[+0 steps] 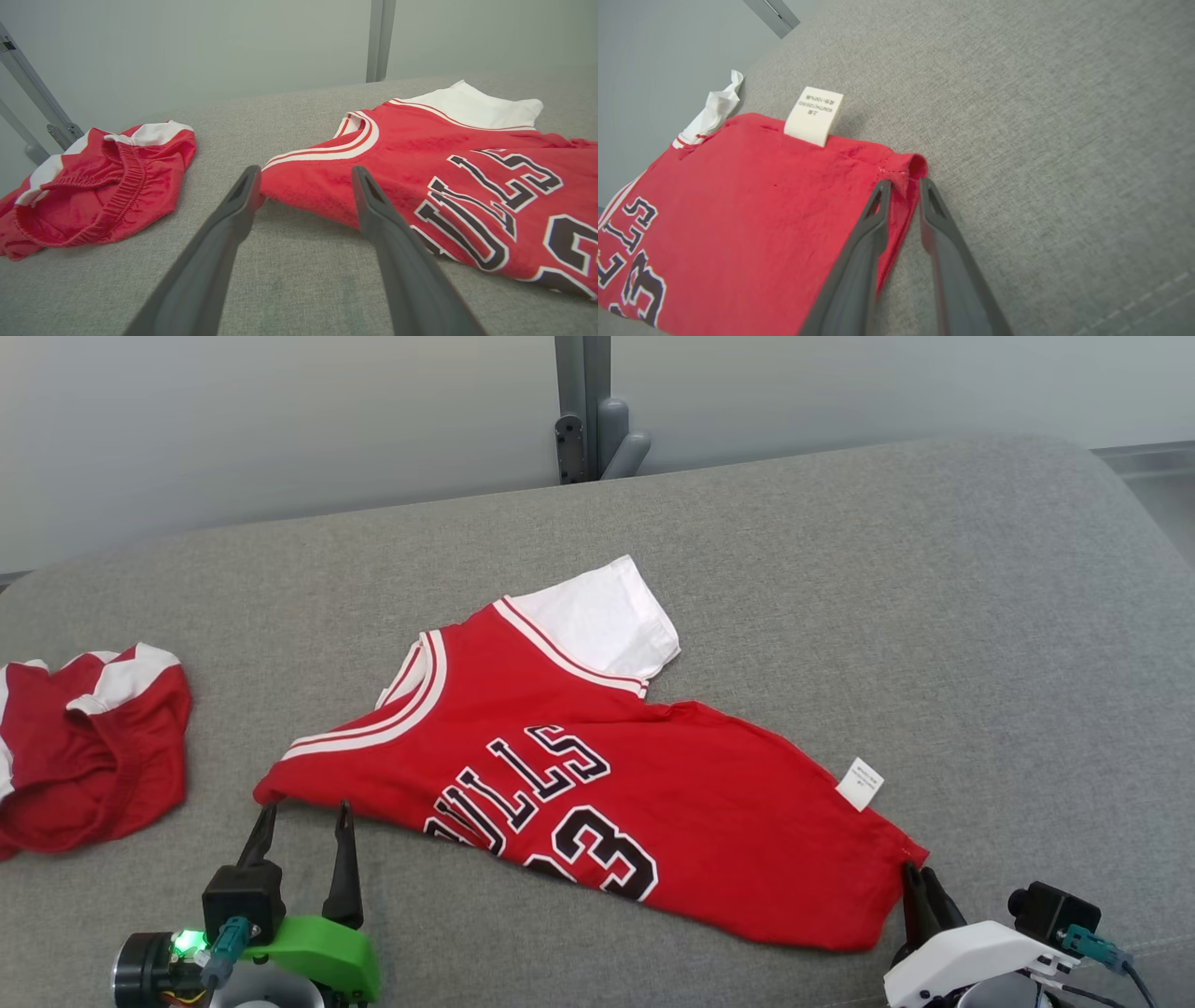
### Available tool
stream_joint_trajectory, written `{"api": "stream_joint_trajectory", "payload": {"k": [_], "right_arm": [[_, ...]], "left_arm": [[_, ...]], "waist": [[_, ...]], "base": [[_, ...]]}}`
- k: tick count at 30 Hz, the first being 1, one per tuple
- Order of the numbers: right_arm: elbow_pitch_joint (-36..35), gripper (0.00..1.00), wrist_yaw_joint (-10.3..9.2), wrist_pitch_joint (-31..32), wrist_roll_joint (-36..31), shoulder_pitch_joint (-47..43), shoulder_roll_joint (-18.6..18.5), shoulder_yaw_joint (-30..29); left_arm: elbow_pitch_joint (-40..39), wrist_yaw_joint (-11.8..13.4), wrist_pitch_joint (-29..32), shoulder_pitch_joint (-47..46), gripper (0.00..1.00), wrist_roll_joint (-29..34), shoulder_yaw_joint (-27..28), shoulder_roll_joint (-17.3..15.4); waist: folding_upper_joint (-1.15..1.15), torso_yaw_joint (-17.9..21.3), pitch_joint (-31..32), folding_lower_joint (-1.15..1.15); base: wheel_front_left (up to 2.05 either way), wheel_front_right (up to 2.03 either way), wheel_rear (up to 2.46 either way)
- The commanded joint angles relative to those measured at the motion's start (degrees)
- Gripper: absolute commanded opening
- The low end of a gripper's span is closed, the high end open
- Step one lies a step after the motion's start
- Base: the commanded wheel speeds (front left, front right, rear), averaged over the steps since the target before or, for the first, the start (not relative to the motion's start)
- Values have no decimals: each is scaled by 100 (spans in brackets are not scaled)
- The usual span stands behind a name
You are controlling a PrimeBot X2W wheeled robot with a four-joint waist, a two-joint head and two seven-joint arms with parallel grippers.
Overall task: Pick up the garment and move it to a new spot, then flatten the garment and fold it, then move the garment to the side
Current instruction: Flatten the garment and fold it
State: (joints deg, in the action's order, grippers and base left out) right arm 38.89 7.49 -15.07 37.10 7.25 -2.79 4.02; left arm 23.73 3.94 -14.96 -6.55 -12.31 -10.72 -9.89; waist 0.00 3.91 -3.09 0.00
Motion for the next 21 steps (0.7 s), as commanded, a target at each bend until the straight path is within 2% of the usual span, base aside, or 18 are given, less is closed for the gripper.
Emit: {"api": "stream_joint_trajectory", "payload": {"k": [1,2,4,5,7,9,10,13,17,21], "right_arm": [[34,30,0,-28,11,58,-20,-5],[73,32,0,-28,19,78,-20,5],[131,43,0,-28,34,144,-20,3],[158,44,0,-28,38,172,-20,-10],[209,35,0,-28,50,202,-19,-15],[246,21,0,-28,51,227,-20,29],[264,1,0,-28,56,243,-20,47],[294,0,0,-28,16,263,-22,83],[108,0,0,-28,-261,206,-21,-167],[-283,0,0,-28,-878,279,-64,-538]], "left_arm": [[10,-44,-19,-74,100,32,29,2],[21,-42,-19,-71,100,41,32,9],[41,-53,-19,-72,100,54,29,27],[49,-64,-19,-77,100,68,28,30],[63,-79,-19,-88,100,82,33,39],[65,-88,-19,-85,100,98,41,53],[66,-82,-20,-82,100,110,43,59],[75,-90,-20,-71,100,119,60,79],[-5,-114,-20,-102,100,35,131,125],[-14,-327,-19,-456,100,-114,195,74]], "waist": [[0,0,13,0],[0,0,26,0],[0,-7,49,0],[0,-12,59,0],[0,-22,75,0],[0,-31,88,0],[0,-38,90,0],[0,-55,86,0],[0,-48,-3,0],[0,19,-206,0]], "base": [[0,0,0],[0,0,0],[0,0,0],[0,0,0],[0,0,0],[0,0,0],[0,0,0],[0,0,0],[0,0,0],[0,0,0]]}}
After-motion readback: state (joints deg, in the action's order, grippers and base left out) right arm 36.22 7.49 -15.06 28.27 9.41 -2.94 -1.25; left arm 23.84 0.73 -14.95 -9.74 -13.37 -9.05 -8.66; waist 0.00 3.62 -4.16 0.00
